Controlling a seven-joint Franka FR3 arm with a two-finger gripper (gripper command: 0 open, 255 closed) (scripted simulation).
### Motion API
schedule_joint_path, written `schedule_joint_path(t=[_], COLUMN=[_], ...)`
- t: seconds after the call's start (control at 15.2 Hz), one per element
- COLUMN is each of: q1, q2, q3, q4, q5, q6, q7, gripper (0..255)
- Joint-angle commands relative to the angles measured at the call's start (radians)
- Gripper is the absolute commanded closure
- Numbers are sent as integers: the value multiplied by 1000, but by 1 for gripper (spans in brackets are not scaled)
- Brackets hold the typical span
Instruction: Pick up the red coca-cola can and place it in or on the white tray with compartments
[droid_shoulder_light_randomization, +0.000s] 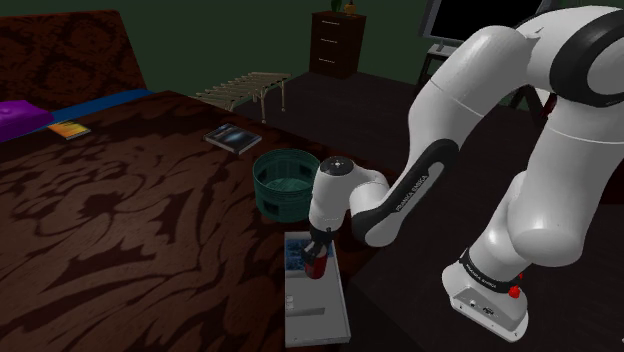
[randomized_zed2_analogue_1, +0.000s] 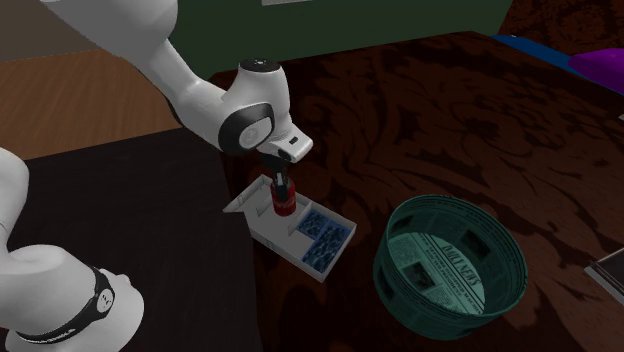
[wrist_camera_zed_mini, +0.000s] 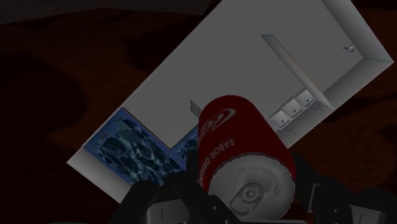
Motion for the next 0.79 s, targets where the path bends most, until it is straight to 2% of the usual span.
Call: schedule_joint_path(t=[0.0, 0.4, 0.73], q1=[13, 72, 73], q2=[34, 134, 134], q3=[-20, -101, -102], q4=[9, 29, 29], q5=[-38, -142, -141], q6=[24, 99, 99], q7=[28, 106, 105], gripper=[255, 255, 255])
